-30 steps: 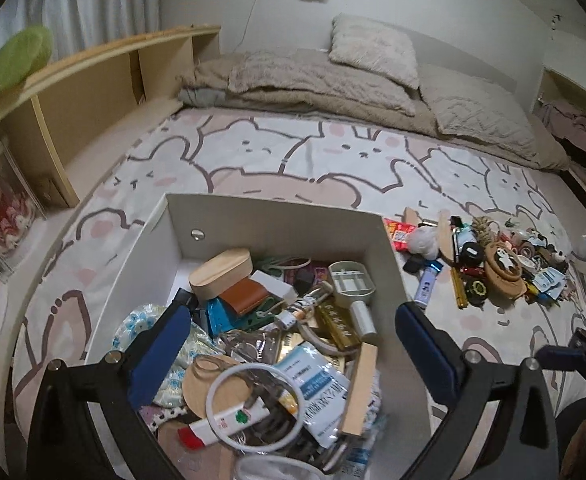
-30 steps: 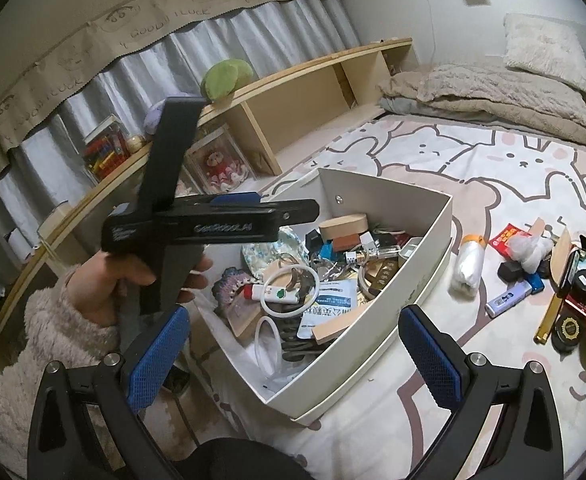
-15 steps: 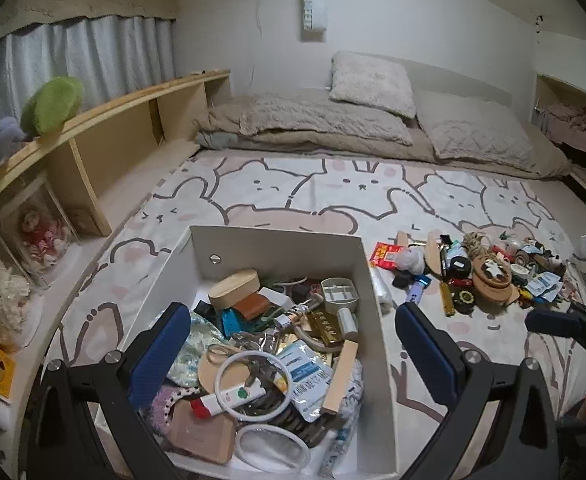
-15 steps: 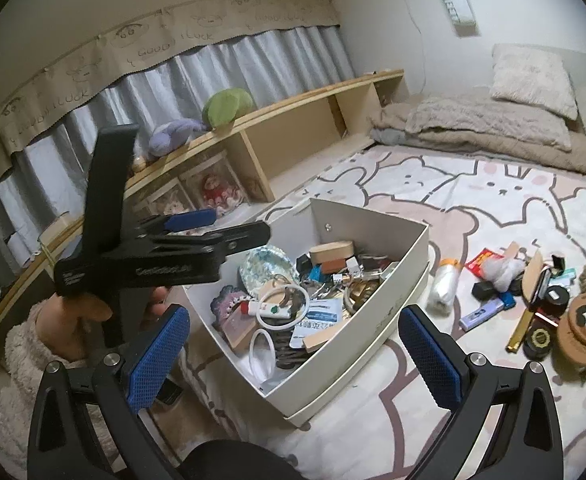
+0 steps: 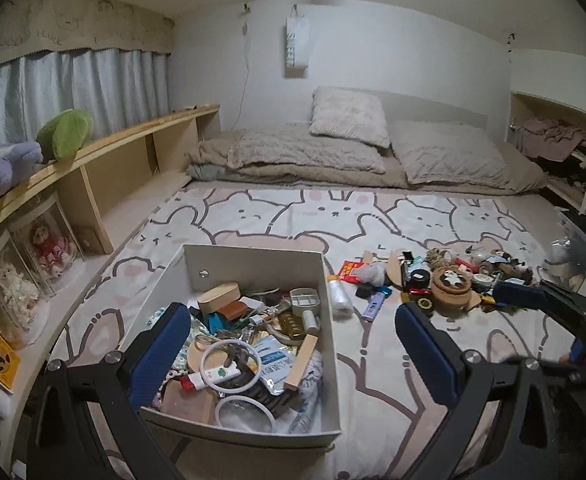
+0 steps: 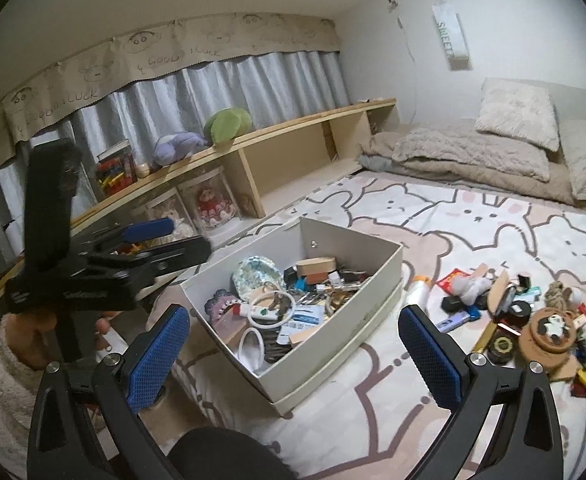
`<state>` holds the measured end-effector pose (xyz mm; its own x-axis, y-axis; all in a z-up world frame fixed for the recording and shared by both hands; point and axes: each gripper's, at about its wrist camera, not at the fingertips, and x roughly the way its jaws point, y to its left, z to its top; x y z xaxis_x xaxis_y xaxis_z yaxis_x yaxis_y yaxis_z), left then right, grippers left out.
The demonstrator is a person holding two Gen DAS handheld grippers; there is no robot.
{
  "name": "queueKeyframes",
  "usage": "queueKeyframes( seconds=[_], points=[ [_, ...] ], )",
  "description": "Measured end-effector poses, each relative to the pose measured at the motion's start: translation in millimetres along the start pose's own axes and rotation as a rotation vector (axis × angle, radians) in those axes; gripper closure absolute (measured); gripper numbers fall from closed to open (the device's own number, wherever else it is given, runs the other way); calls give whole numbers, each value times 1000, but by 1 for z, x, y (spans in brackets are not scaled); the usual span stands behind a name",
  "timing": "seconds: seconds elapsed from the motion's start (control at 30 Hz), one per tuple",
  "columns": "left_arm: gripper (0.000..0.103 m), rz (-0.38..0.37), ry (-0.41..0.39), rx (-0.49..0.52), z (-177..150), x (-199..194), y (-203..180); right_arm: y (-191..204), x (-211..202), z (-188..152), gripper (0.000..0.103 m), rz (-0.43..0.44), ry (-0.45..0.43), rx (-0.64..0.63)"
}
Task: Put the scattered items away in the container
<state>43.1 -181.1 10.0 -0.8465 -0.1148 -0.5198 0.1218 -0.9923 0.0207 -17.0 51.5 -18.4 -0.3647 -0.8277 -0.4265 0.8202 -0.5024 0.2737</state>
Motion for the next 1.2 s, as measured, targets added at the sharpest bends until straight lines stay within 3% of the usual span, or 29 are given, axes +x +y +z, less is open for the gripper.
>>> queueKeyframes(
  seconds=[0.6,1.2],
  points=[
    [0,58,-63,5,-36,-59,-16,6,-42,-15,0,-104,-73,-92],
    [0,62,-56,-2,-56,-73,-24,8,-52,-24,0,-173,-70,-123]
  ],
)
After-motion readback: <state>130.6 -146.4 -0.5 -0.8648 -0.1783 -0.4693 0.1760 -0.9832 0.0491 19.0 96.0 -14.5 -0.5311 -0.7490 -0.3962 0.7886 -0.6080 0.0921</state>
